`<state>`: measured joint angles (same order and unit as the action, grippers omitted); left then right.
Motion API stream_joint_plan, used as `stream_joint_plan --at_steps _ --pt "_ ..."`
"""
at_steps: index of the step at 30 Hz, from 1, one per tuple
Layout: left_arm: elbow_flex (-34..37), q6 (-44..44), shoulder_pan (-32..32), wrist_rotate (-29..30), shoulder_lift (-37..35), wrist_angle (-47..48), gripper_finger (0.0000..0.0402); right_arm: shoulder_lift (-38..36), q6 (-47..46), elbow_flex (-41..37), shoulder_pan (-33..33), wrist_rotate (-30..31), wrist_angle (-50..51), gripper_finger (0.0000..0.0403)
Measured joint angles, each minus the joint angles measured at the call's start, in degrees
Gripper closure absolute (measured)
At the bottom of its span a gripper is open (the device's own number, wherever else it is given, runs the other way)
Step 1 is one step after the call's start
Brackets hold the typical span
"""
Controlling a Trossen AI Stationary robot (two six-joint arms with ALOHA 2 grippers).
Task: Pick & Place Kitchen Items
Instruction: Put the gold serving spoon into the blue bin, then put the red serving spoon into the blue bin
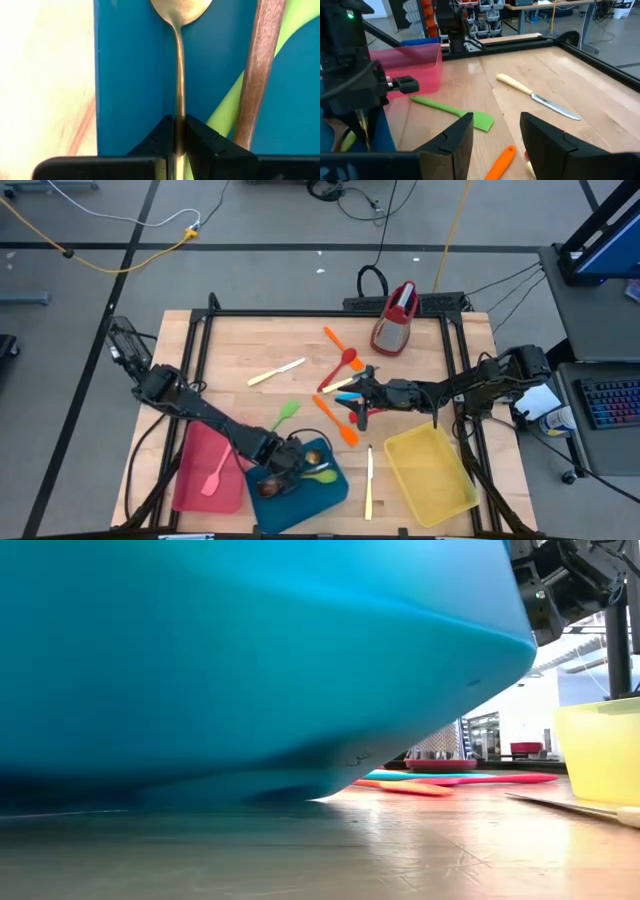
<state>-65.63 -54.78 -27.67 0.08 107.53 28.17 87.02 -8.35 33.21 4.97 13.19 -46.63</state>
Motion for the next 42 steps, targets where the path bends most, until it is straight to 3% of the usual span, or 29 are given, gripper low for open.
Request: stream_joint_plan --at_steps 12,22,29,38,42 --pt "0.0 -1.0 -0.7 -0.1 0.0 -1.4 0.0282 0.0 1.8 0.0 3.4 -1.4 0.2 0.0244" --pt "-6.5 1.2 -0.6 -0.3 0.0 0.0 0.0277 0.0 3.2 0.0 4.5 -1.3 0.3 0.0174" --pt "-10.9 4.0 -0.6 0.0 0.0 1.2 0.0277 0.0 3.1 0.0 4.5 -1.3 0.3 0.0165" --pt "-17.0 11.6 0.4 10.5 0.0 4.1 0.0277 0.0 3.0 0.0 4.5 -1.3 2.4 0.0169" --pt "-18.3 14.3 2.1 12.4 -0.1 4.2 0.0277 0.0 1.4 0.0 4.5 -1.3 2.5 0.0168"
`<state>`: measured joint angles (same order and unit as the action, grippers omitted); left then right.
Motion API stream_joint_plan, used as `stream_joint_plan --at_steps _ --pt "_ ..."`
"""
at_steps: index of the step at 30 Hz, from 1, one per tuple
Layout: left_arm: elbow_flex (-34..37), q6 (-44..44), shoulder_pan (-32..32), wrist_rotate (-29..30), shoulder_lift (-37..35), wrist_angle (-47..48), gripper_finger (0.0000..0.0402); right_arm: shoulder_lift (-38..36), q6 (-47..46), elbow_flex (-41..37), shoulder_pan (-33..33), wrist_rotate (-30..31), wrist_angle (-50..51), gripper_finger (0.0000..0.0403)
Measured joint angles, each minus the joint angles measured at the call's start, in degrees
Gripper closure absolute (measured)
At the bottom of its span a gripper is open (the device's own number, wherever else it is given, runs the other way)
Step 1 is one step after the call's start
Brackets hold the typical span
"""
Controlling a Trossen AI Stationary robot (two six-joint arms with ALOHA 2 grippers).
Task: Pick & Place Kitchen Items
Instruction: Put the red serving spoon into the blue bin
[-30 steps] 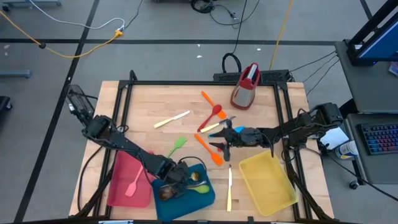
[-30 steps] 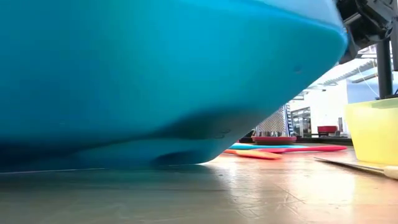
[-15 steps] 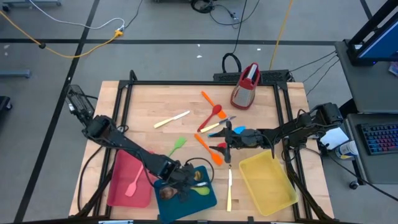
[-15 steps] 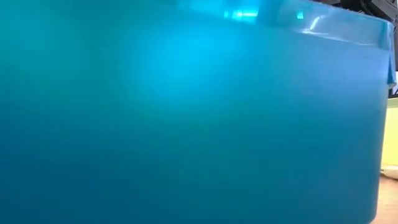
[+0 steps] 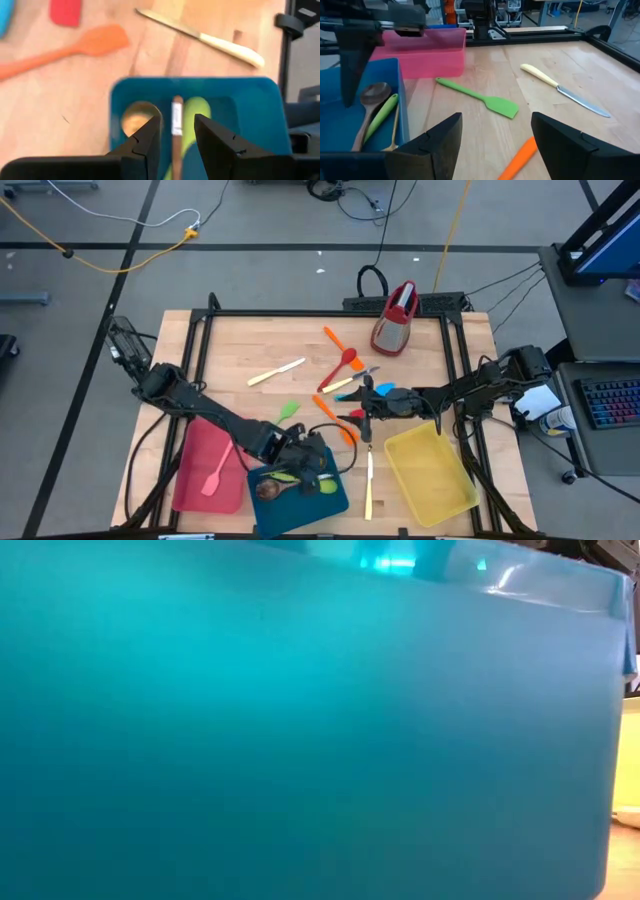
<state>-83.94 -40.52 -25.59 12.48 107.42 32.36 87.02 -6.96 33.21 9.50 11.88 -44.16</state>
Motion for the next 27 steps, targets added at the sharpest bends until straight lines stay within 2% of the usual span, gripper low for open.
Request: stream_joint_plan --at_steps 9,12,18,22,25,27 --pt "0.0 3.1 6.3 3.6 -0.5 4.2 0.0277 -1.2 3.3 0.0 0.0 0.3 3.7 0.0176" --pt "0.0 6.8 9.0 4.1 -0.5 4.3 0.0277 -3.6 3.2 0.0 0.0 0.8 10.4 0.0176" --pt "0.0 12.1 16.1 4.2 -0.5 4.0 0.0277 -9.9 0.1 0.0 0.0 6.0 27.6 0.0177" --pt "0.0 15.0 22.4 3.8 -0.1 2.6 0.0277 -12.9 -1.8 0.0 -0.4 7.9 34.5 0.0177" --pt "0.0 19.2 27.5 -0.7 0.4 0.2 0.0277 -14.4 -1.9 0.0 -0.7 7.9 36.3 0.0177" --pt "-0.1 22.3 30.7 -6.9 1.4 -3.6 0.0277 -14.7 -1.5 0.0 -0.8 7.7 36.2 0.0177"
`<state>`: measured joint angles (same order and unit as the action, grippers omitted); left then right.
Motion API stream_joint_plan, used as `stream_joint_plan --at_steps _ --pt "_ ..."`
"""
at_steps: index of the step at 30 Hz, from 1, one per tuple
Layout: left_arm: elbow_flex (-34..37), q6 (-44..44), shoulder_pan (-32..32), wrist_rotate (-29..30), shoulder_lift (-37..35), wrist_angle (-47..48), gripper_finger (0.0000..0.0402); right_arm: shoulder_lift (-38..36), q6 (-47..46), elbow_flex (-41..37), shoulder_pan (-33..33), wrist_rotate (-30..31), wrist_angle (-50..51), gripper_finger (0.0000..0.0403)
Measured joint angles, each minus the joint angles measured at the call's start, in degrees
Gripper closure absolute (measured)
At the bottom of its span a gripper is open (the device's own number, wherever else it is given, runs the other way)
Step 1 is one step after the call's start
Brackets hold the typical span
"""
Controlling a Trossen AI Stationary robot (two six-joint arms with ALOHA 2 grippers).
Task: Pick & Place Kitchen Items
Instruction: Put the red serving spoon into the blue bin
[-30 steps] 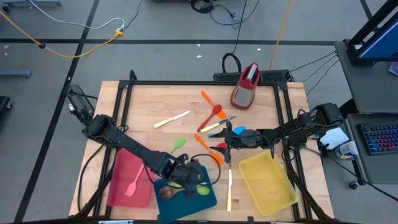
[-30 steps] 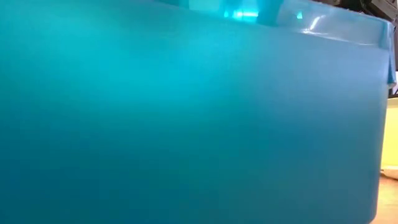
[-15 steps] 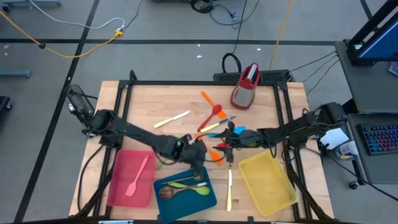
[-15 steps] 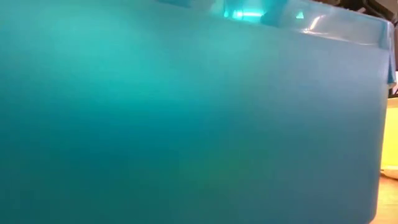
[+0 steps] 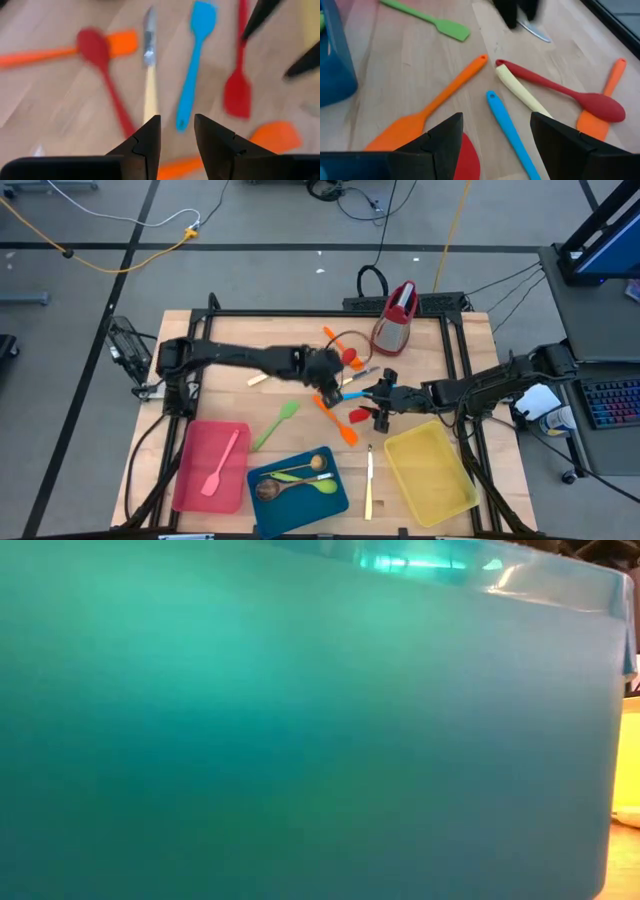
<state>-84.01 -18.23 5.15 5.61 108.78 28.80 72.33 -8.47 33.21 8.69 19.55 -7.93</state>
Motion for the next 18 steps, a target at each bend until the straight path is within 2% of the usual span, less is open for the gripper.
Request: stream_joint_plan --at_steps 3,6,12,18 --pt "0.0 2.2 4.0 -7.7 2.3 -2.9 0.0277 -0.3 0.3 0.0 0.0 0.0 0.0 0.0176" --pt "0.0 2.7 6.6 -9.9 5.2 -4.7 0.0277 -0.3 0.9 0.0 0.0 0.0 0.2 0.0177" --pt "0.1 2.8 9.4 -7.2 8.6 -5.3 0.0277 -0.3 0.0 0.0 0.0 0.0 0.1 0.0175" --pt "0.1 3.0 10.4 -7.0 9.9 -5.8 0.0277 -0.2 -1.3 0.0 0.0 -0.1 0.0 0.0177"
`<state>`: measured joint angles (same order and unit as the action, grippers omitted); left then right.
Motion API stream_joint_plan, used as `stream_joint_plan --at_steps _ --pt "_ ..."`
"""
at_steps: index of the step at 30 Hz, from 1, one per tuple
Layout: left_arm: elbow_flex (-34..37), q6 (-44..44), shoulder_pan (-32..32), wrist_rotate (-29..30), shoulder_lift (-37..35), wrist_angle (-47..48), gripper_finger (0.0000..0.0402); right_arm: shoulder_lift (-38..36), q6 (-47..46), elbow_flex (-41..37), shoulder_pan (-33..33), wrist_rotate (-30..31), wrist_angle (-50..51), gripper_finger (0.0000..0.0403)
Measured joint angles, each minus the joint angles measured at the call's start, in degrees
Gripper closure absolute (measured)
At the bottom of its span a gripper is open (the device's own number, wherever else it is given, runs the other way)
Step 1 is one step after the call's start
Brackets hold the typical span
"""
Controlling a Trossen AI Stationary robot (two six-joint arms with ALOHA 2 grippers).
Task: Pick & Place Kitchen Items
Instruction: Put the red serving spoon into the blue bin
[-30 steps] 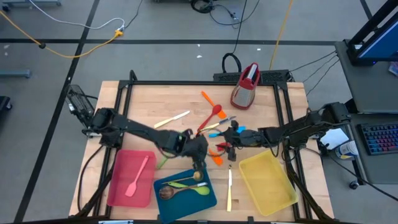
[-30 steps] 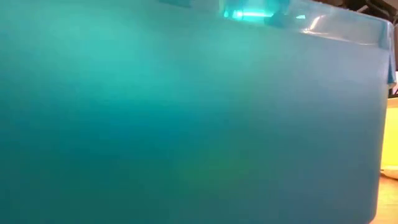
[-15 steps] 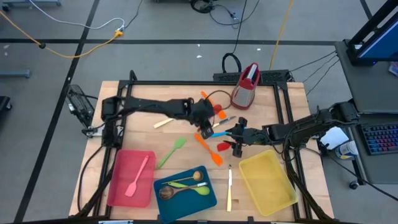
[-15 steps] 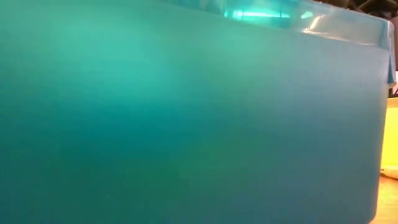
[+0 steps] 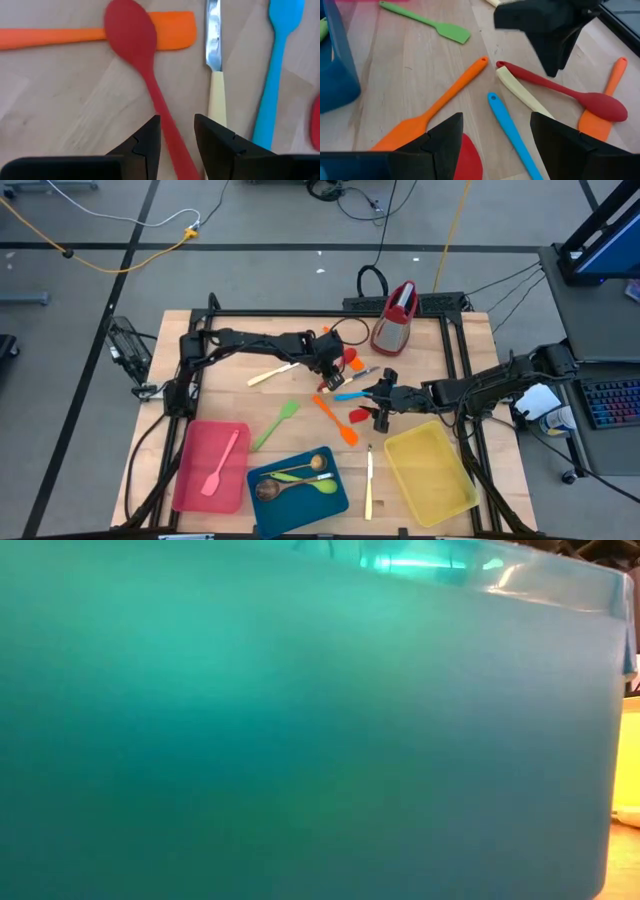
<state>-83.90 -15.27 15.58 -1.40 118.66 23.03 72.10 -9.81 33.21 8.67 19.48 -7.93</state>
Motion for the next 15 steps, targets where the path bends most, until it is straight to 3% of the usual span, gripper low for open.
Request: stream_joint_plan --at_steps 15 --pt "-0.1 -0.6 0.4 2.9 4.1 -2.8 0.0277 0.0 0.0 0.0 0.0 -0.1 -1.0 0.0178"
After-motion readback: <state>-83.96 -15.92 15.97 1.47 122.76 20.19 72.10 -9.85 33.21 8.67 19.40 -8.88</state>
